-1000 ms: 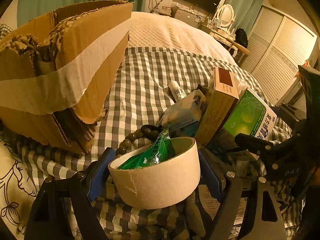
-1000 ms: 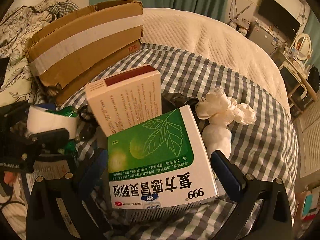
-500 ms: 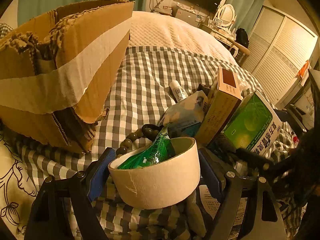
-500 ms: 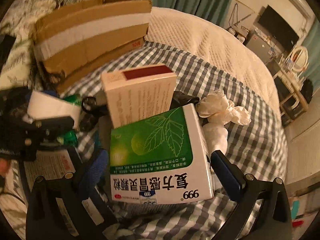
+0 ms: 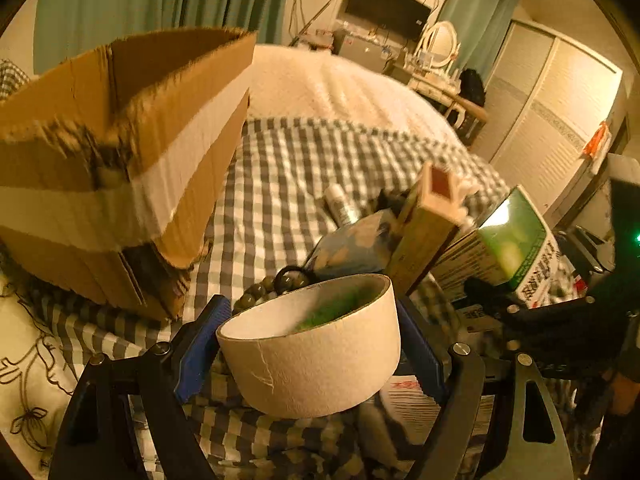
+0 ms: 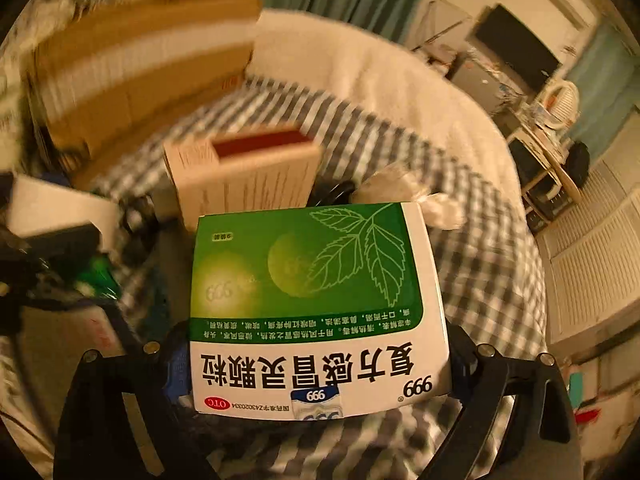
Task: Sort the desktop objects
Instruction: 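Grasp the green leaf-printed medicine box with the right tool, then drop the tape roll in the box while the right tool drops the green medicine box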
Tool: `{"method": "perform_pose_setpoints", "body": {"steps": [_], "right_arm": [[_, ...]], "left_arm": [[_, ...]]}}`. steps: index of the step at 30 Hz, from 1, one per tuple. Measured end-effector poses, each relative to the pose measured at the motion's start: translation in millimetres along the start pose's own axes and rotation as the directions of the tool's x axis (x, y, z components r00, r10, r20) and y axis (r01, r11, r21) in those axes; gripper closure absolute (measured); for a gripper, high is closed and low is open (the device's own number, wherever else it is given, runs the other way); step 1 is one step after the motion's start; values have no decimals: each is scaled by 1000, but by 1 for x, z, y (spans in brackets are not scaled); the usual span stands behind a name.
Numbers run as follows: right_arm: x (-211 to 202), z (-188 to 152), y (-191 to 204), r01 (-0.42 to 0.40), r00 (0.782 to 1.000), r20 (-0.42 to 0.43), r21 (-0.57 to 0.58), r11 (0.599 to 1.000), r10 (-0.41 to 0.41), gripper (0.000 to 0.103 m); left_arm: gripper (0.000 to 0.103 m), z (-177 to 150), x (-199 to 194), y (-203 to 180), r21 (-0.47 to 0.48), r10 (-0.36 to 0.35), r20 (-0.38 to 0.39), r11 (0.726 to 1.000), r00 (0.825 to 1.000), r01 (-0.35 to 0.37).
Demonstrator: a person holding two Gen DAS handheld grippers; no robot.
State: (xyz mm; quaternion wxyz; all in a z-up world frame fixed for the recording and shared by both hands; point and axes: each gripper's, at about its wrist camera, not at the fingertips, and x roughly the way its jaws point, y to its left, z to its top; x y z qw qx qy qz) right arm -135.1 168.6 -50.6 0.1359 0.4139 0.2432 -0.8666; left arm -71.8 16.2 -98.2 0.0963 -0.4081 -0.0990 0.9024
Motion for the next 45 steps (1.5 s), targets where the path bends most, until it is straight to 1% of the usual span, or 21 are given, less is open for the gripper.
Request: {"method": "perform_pose_setpoints", "body": {"steps": [2, 5, 7, 9, 13, 14, 16, 18, 20, 22, 24, 26, 29, 31, 33, 34, 35, 38, 40, 43, 45], "right_arm": [[-21, 1, -5, 18, 999, 38, 45, 999, -20, 9], [-59, 10, -10, -3, 994, 108, 100, 995, -8, 9], [-84, 19, -8, -13, 987, 160, 114, 993, -6, 9], [-116, 32, -5, -30, 973, 233, 124, 992, 1, 9], [-161, 67, 4, -110, 929, 367, 156, 982, 45, 9], [-169, 82, 8, -148, 912, 403, 158, 976, 73, 9], [-176, 98, 18, -184, 891, 444, 157, 970, 97, 9], [-174, 118, 31, -221, 874, 468, 146, 964, 129, 9], [-161, 139, 49, -260, 866, 473, 145, 955, 164, 9], [-143, 153, 63, -301, 862, 465, 151, 942, 201, 9], [-117, 169, 79, -348, 861, 442, 151, 925, 252, 9], [-96, 181, 94, -364, 862, 429, 155, 918, 270, 9], [-75, 193, 106, -384, 862, 420, 175, 906, 284, 7], [-70, 199, 110, -384, 869, 406, 187, 904, 285, 6], [-69, 208, 111, -346, 882, 403, 199, 917, 245, 0], [-72, 207, 107, -328, 884, 410, 206, 922, 223, 0], [-78, 206, 103, -310, 885, 423, 219, 925, 196, 0], [-95, 202, 88, -306, 881, 438, 245, 920, 177, 0], [-110, 192, 73, -302, 880, 447, 265, 916, 161, 0], [-137, 165, 45, -246, 896, 432, 298, 922, 99, 0], [-152, 137, 21, -189, 917, 398, 338, 922, 42, 0]], "left_arm": [[19, 5, -12, -1, -5, -19, 31, 1000, 999, 19], [19, 19, -42, -1, -7, -63, 109, 998, 992, 64], [19, 35, -68, 1, -5, -85, 176, 996, 981, 87], [19, 54, -96, 6, 0, -93, 249, 995, 964, 96], [19, 97, -140, 25, -8, -31, 362, 999, 932, 36], [19, 107, -148, 33, -9, -8, 385, 1000, 923, 13], [19, 127, -157, 54, -27, 71, 438, 997, 896, -66], [19, 136, -153, 78, -60, 128, 442, 992, 888, -113], [19, 136, -143, 105, -102, 149, 429, 988, 891, -117], [19, 132, -125, 136, -137, 147, 405, 986, 902, -99], [19, 132, -112, 151, -148, 166, 376, 982, 912, -118], [19, 128, -102, 160, -148, 176, 351, 980, 920, -131], [18, 125, -89, 165, -150, 154, 329, 983, 932, -110], [8, 122, -81, 166, -151, 136, 300, 984, 944, -94], [3, 121, -80, 166, -154, 124, 288, 985, 949, -82], [1, 122, -83, 165, -157, 122, 290, 984, 949, -79], [0, 121, -87, 162, -159, 117, 298, 985, 947, -71], [0, 119, -100, 155, -154, 108, 322, 986, 940, -61], [0, 113, -111, 142, -136, 91, 332, 990, 939, -48], [0, 104, -121, 118, -90, 48, 306, 996, 951, -21], [0, 91, -123, 95, -49, 9, 284, 999, 959, 5]]}}
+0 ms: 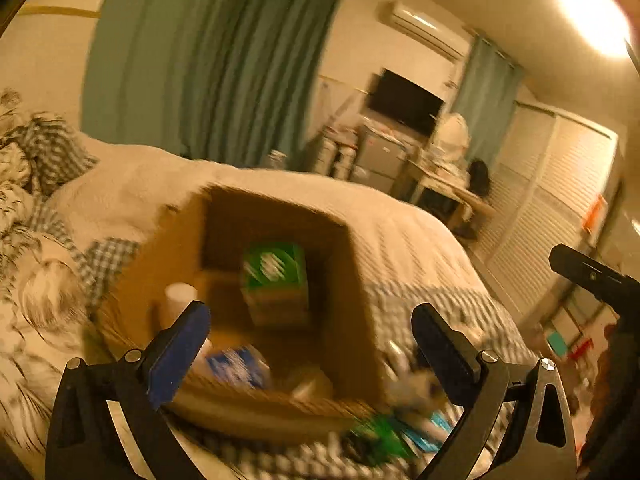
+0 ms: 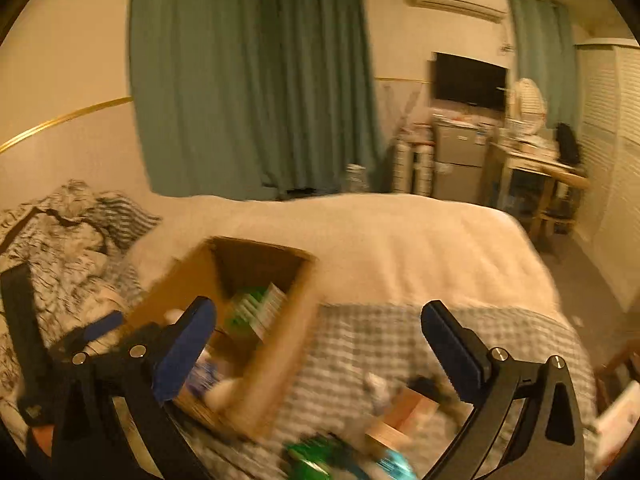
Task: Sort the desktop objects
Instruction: 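Drop the tape roll in the box while the right tool drops the green medicine box, then reach the left tool to the white printed packet on the bed, then grasp the white printed packet with the left tool and lift it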
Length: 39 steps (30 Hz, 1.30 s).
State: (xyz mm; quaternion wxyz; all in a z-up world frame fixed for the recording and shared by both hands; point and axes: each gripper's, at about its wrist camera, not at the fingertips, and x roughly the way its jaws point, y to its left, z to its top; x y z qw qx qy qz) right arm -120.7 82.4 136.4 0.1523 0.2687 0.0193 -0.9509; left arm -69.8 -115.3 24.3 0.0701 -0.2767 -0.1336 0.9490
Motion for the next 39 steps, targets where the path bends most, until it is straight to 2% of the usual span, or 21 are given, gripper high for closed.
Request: {"method": "perform_pose_setpoints", "body": {"steps": [5, 7, 11, 14, 16, 19, 23, 27, 28, 30, 32, 33, 34, 35, 36, 37, 39], "right_arm": [[-48, -42, -66, 149, 987, -63, 33, 988, -147, 0], [-58, -61, -79, 164, 983, -83, 36, 986, -161, 0], [-67, -103, -113, 220, 967, -141, 59, 974, -210, 0], [-66, -129, -134, 221, 964, -177, 106, 970, -200, 0], [-66, -143, -146, 203, 967, -186, 148, 968, -175, 0], [-64, -159, -155, 193, 968, -195, 180, 964, -158, 0], [-64, -171, -167, 199, 968, -191, 194, 961, -162, 0], [-60, -183, -178, 195, 969, -190, 213, 957, -156, 0], [-60, -185, -179, 199, 969, -186, 213, 956, -161, 0], [-57, -191, -184, 203, 969, -188, 216, 955, -164, 0], [-54, -194, -188, 201, 968, -197, 223, 954, -158, 0], [-52, -196, -190, 198, 968, -201, 228, 953, -153, 0], [-51, -197, -191, 197, 967, -205, 230, 953, -150, 0], [-50, -198, -192, 193, 967, -210, 233, 953, -145, 0], [-48, -199, -192, 185, 967, -215, 235, 954, -135, 0], [-47, -199, -191, 177, 968, -219, 235, 956, -125, 0], [-45, -200, -190, 176, 967, -225, 234, 956, -122, 0]], "left_arm": [[0, -40, 4, -57, 95, -31, -116, 995, 993, 43], [0, -60, 6, -77, 111, -50, -172, 991, 984, 70], [0, -102, 13, -110, 63, -112, -315, 988, 943, 138], [0, -130, 18, -132, 50, -141, -358, 984, 923, 169], [0, -145, 24, -147, 79, -145, -396, 978, 907, 191], [0, -165, 39, -165, 121, -111, -435, 976, 894, 180], [0, -177, 65, -175, 106, -103, -481, 979, 871, 174], [0, -187, 95, -187, 154, -37, -525, 978, 851, 138], [0, -186, 98, -189, 164, -33, -521, 977, 853, 138], [0, -184, 103, -193, 188, -36, -483, 972, 875, 144], [17, -182, 106, -195, 212, -36, -456, 966, 890, 147], [48, -182, 108, -196, 243, -28, -449, 958, 893, 152], [69, -183, 111, -198, 308, 14, -444, 942, 896, 138], [70, -182, 112, -198, 340, 39, -438, 932, 898, 125], [74, -181, 112, -195, 328, 22, -440, 934, 898, 138], [81, -178, 111, -187, 284, -5, -436, 948, 900, 143], [85, -174, 112, -176, 234, -40, -445, 959, 894, 159]]}}
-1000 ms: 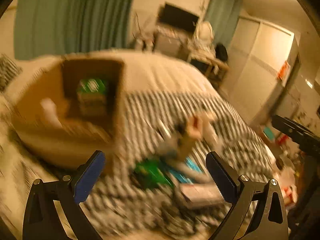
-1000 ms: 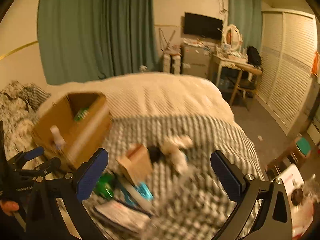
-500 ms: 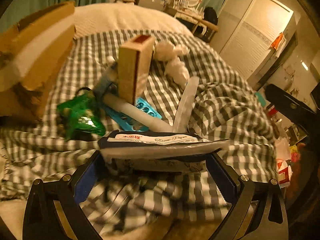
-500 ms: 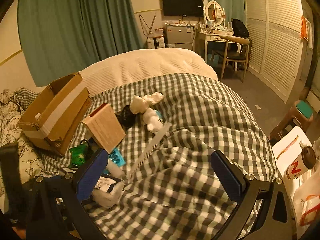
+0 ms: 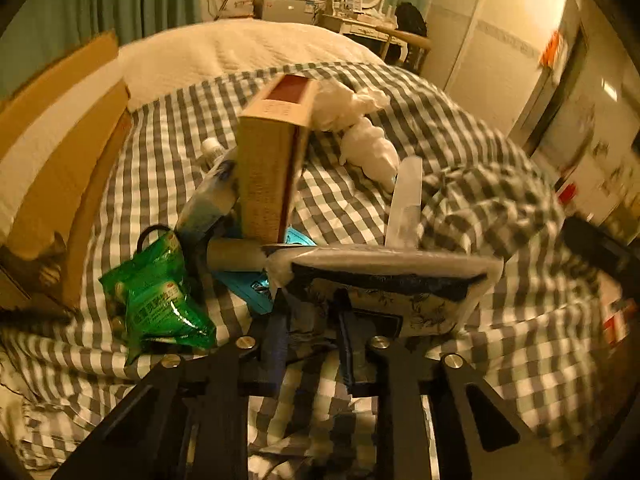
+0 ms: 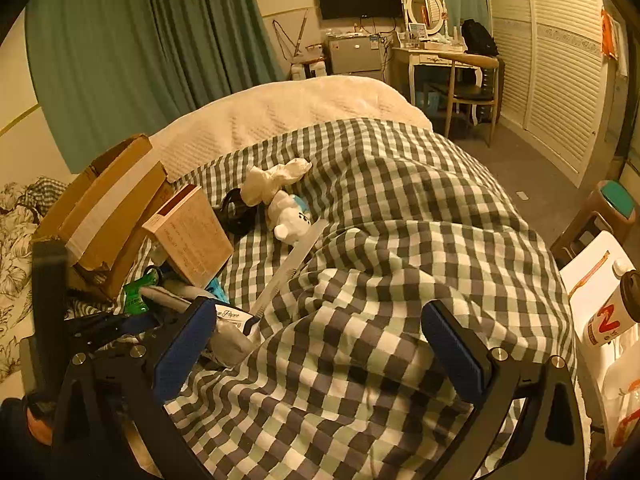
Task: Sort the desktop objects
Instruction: 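Grasp the white printed packet with the left tool and lift it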
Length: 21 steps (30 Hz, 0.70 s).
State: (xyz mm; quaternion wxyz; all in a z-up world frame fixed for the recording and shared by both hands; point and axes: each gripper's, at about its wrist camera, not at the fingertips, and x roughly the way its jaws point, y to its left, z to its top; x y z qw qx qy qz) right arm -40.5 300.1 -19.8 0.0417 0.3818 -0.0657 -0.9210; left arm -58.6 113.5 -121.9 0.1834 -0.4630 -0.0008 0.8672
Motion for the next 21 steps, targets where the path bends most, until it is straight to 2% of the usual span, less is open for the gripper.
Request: {"method": "perform_pose_setpoints", "body": {"steps": [5, 9, 12, 14, 15, 16, 18, 21], "right_arm": [[4, 0, 6, 11, 1000, -20, -8, 1000, -11, 0], [12, 7, 15, 15, 999, -33, -4, 1000, -15, 0], [27, 19, 25, -11, 998, -61, 12, 1000, 11, 0], [42, 28, 38, 3, 997, -74, 3, 1000, -3, 0], [53, 32, 44, 26, 996, -89, -7, 1000, -27, 4], [59, 33, 47, 39, 994, -98, -12, 999, -40, 20], [84, 35, 56, 50, 987, -151, -30, 998, -54, 40], [117, 32, 62, 82, 966, -239, -67, 994, -96, 41]], "left_arm": [[90, 11, -34, 19, -47, 1, 108, 999, 994, 4], [90, 38, -74, 37, -57, 25, 233, 998, 972, -12], [90, 64, -86, 50, -51, 69, 281, 997, 957, -57], [90, 73, -88, 58, -50, 105, 309, 994, 945, -94], [90, 73, -88, 63, -50, 113, 320, 994, 941, -102], [90, 72, -89, 68, -51, 106, 327, 994, 939, -95], [90, 69, -83, 78, -46, 87, 332, 996, 939, -76], [90, 69, -71, 89, -60, 89, 310, 995, 946, -74]]}}
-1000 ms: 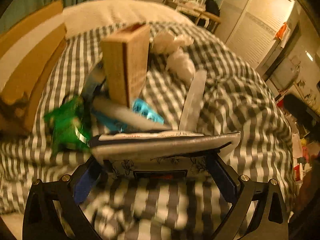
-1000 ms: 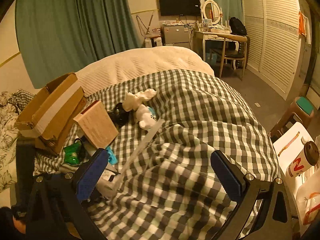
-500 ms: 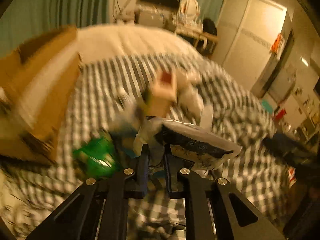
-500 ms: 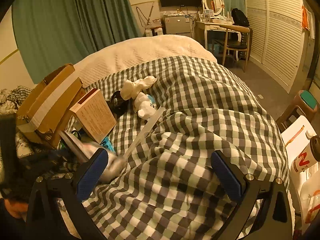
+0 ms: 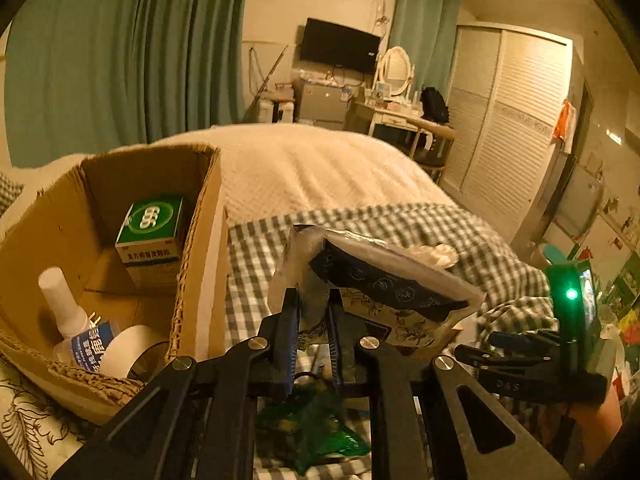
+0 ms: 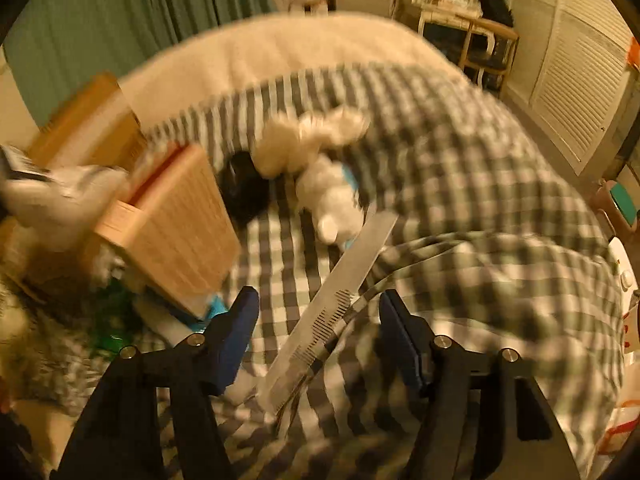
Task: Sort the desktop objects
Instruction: 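Grasp the white printed packet with the left tool and lift it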
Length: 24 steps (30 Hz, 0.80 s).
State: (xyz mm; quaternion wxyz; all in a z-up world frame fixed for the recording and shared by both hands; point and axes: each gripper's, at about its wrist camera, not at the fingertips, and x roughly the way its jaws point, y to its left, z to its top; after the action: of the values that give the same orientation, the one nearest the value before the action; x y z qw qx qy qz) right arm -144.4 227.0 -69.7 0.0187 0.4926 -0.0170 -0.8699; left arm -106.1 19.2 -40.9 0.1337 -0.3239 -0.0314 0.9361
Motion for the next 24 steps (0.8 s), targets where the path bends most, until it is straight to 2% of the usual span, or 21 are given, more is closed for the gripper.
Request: {"method": "perform_pose_setpoints", "body": {"steps": [3, 7, 8, 10, 11, 12, 17, 22, 24], "right_arm": [[24, 3, -1, 7, 997, -79, 20, 1000, -5, 41], [45, 6, 1, 28, 989, -149, 25, 999, -24, 41], [49, 6, 7, 35, 987, -155, 2, 999, -34, 44], [50, 4, 12, 51, 987, -154, -21, 998, -53, 66], [49, 2, 12, 56, 987, -148, -22, 998, -59, 73], [47, 0, 10, 52, 989, -141, -15, 999, -54, 90], [12, -11, 1, -43, 998, -37, 25, 999, 44, 97], [-31, -21, -5, -86, 995, 46, 32, 996, 84, 98], [-50, -23, -6, -112, 991, 77, 40, 993, 109, 98]], "left_arm": [[90, -2, 6, 7, -32, -37, 2, 999, 999, 37], [90, -8, 4, 5, -11, -52, 21, 999, 998, 52], [90, -9, 5, 5, -13, -57, 12, 998, 998, 58], [90, -11, 7, 5, -18, -67, 4, 998, 998, 67], [90, -12, 6, 4, -10, -67, 7, 998, 998, 67], [90, -13, 5, 3, -5, -65, 10, 998, 998, 65], [90, -14, 6, 8, -52, -111, -10, 993, 994, 111], [90, -16, 1, 10, -75, -116, -10, 990, 993, 115], [90, -13, -7, 9, -79, -129, 13, 988, 992, 130]]}}
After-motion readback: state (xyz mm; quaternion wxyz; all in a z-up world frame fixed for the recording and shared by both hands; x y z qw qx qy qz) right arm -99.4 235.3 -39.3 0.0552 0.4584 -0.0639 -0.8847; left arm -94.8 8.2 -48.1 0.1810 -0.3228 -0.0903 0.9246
